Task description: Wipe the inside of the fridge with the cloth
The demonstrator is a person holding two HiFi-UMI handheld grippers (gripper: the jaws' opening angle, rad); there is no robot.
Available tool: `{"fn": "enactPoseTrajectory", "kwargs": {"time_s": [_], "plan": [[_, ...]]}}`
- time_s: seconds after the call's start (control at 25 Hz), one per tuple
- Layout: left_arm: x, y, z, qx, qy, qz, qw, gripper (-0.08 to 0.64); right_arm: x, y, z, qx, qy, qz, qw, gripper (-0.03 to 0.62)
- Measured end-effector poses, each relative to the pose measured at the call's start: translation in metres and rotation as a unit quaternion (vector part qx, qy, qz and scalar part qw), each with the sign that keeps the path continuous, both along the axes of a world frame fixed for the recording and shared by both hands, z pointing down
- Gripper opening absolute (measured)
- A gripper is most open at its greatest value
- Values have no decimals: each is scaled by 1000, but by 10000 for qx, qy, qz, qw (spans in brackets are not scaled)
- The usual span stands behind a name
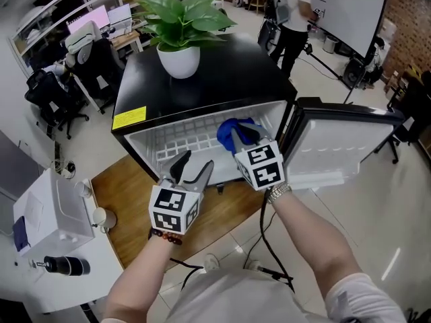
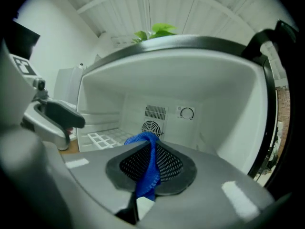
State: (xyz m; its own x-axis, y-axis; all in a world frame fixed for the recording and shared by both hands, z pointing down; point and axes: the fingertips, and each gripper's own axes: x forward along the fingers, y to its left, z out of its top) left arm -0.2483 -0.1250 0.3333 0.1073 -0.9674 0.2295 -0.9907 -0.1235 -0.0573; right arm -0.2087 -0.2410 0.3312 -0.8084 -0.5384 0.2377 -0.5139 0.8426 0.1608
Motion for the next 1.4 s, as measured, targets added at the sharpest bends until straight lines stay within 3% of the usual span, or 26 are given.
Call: {"fn": "enactPoseTrajectory", "kwargs": {"time_s": [0.36, 0.68, 1.04, 1.2, 1.4], "plan": [[44, -34, -7, 30, 10, 426, 9991, 326, 16, 44, -60, 112, -358, -1035, 9939, 31], [73, -49, -23, 244, -266, 560, 9978, 325, 36, 66, -74, -39, -402, -1552, 9871, 31], [82, -53, -16, 146, -325, 500, 9981, 223, 63, 70, -91, 130, -520, -1571, 9861, 31], [81, -55, -19, 125, -201, 377, 9990, 107, 74, 72, -91, 210, -502, -1541, 9865, 31], [91, -56, -19, 105, 22, 491, 9987, 59, 82, 76, -80, 131, -471, -1556, 9866, 31]]}}
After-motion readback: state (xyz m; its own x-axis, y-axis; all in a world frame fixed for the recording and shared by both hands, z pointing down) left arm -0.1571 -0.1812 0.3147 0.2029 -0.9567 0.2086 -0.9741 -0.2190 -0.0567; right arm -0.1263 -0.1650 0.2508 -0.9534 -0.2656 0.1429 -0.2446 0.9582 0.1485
